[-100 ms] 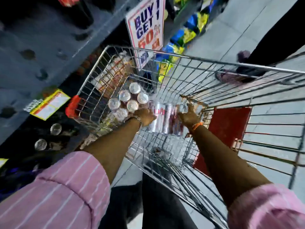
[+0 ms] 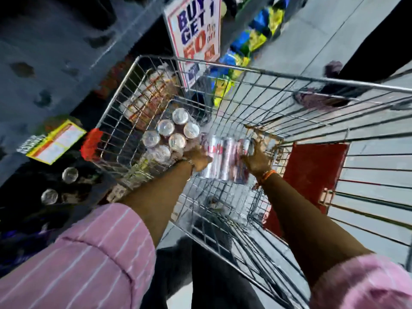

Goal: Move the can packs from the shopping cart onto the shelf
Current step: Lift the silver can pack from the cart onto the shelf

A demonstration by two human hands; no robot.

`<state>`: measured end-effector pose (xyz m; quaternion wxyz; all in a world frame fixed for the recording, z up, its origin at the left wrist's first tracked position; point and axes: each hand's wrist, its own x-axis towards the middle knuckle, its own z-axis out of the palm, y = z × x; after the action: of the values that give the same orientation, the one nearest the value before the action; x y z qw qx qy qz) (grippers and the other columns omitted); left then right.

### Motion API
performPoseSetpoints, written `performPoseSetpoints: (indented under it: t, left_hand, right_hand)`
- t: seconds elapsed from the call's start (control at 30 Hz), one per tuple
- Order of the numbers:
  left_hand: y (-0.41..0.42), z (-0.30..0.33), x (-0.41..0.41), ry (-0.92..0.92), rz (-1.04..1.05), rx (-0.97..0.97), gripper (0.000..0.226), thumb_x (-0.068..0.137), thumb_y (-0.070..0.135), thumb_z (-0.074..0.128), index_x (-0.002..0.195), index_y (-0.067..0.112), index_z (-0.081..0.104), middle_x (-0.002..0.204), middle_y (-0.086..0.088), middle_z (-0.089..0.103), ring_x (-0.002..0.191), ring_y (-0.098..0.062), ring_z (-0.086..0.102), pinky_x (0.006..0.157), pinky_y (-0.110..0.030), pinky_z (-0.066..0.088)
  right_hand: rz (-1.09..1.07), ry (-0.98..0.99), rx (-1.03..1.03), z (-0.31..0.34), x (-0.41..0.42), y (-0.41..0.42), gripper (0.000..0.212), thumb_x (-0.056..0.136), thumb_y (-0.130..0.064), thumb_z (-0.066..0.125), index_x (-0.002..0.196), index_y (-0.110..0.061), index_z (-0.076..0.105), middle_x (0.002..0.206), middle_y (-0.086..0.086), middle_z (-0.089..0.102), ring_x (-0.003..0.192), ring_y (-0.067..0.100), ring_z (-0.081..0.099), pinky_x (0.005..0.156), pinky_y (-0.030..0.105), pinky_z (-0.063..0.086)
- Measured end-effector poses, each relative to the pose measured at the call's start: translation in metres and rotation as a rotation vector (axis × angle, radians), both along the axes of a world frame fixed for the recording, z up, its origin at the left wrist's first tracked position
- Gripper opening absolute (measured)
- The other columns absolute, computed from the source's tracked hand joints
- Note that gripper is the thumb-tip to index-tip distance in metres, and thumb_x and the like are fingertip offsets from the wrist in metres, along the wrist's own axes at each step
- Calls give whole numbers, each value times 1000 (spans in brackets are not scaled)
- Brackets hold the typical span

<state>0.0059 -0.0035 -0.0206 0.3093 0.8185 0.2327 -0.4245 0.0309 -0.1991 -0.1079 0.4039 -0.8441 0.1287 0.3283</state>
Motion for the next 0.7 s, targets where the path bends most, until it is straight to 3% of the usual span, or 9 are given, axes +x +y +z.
performPoseSetpoints:
  t: [0.1,0.2,0.27,0.33,0.4,0.53,0.63,0.7]
  left_hand:
    - [-10,-11,1,10,91,-22,69,100,33,52,155,5,21,161,-14,28,145,-32,34,111,-31,33]
    - [-16,-30,7,-60,207,0,71,94,35,60,151,5,31,152,-18,44,134,-34,49,106,-36,43]
    - [-17,-39,9,-94,219,22,63,91,36,64,144,9,43,135,-17,60,118,-33,62,96,-38,54]
    - [-15,-40,12,-84,197,22,56,91,33,65,139,9,49,130,-15,64,113,-31,64,95,-38,55]
    - [-15,-35,12,-72,221,-16,45,92,26,64,132,7,54,127,-14,64,114,-30,63,98,-37,53]
    - [-13,-20,11,-86,311,-72,40,90,25,67,124,5,60,124,-16,67,110,-30,65,97,-40,53]
    - [-13,9,9,-132,348,-127,41,88,25,70,124,7,59,125,-14,67,113,-29,65,97,-38,53]
    - [-11,32,5,-198,370,-137,46,86,30,72,126,11,58,123,-9,68,109,-28,66,89,-35,54]
  right_hand:
    - [-64,-21,124,7,-1,2,68,91,-25,62,148,-5,32,137,25,57,120,41,59,105,48,47]
    - [-130,-69,193,1,1,5,63,92,-19,64,146,-19,32,127,17,61,101,35,64,92,50,54]
    - [-198,-14,214,2,3,5,58,92,-11,64,141,-24,35,113,14,63,83,29,63,74,45,58]
    - [-196,0,198,6,3,7,49,94,-7,61,134,-23,37,93,8,61,62,18,56,49,29,50]
    - [-200,11,192,9,5,7,43,95,-6,59,129,-24,38,85,10,62,55,18,60,40,23,47]
    - [-203,0,181,32,8,5,37,95,-9,60,125,-21,42,104,15,66,73,29,70,66,47,62]
    - [-193,-50,164,68,11,1,40,94,-15,61,129,-20,42,98,8,68,73,25,69,67,40,60]
    - [-202,-85,157,98,11,-1,39,92,-21,63,125,-29,44,102,10,70,82,31,72,74,47,62]
